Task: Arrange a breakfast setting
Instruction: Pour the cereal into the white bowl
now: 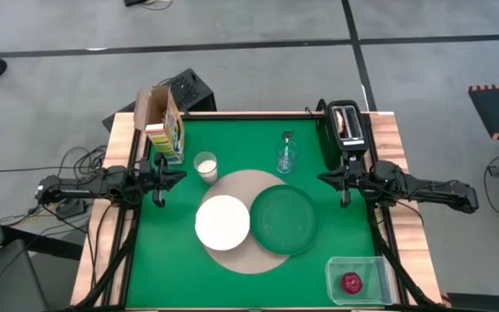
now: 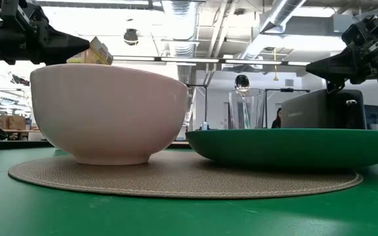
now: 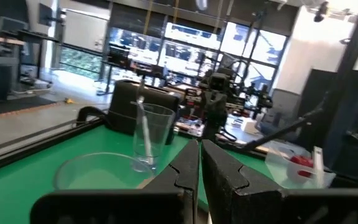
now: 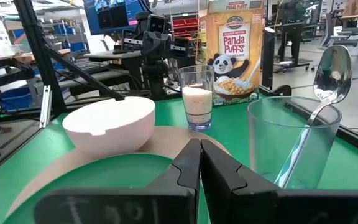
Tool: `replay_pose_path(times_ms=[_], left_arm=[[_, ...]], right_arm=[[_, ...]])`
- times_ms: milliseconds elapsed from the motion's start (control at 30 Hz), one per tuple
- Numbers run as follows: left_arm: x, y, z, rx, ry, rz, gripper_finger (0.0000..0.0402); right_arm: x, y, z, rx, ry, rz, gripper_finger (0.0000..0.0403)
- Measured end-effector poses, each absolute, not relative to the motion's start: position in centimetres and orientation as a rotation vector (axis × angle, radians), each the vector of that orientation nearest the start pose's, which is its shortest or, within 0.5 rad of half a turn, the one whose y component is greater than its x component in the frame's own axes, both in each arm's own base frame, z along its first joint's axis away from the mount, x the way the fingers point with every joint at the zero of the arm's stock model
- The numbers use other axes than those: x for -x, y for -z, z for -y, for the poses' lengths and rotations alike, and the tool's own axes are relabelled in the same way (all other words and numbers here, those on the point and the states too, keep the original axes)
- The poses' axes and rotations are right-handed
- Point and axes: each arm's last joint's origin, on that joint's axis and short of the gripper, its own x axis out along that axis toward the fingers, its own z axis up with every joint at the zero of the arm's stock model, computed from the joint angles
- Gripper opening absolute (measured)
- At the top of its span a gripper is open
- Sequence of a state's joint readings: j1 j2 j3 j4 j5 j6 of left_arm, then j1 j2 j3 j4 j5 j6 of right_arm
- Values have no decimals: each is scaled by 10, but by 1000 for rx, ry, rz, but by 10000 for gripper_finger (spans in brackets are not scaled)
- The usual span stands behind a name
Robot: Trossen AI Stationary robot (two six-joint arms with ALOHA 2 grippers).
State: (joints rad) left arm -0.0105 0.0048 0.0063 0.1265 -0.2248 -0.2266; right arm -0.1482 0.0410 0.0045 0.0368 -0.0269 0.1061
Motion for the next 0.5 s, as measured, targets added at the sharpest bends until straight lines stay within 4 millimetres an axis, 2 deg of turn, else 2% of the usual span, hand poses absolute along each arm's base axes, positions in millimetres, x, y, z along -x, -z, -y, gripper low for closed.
replay_pose_path(times_ms=[200,500], left_arm=[[-96,-177,-7,226,-246,153,39],[-94,-184,-7,225,-252,155,135]], right_arm=[[-99,-166,15,-104,133,8,42],[-99,-166,15,-104,133,12,42]])
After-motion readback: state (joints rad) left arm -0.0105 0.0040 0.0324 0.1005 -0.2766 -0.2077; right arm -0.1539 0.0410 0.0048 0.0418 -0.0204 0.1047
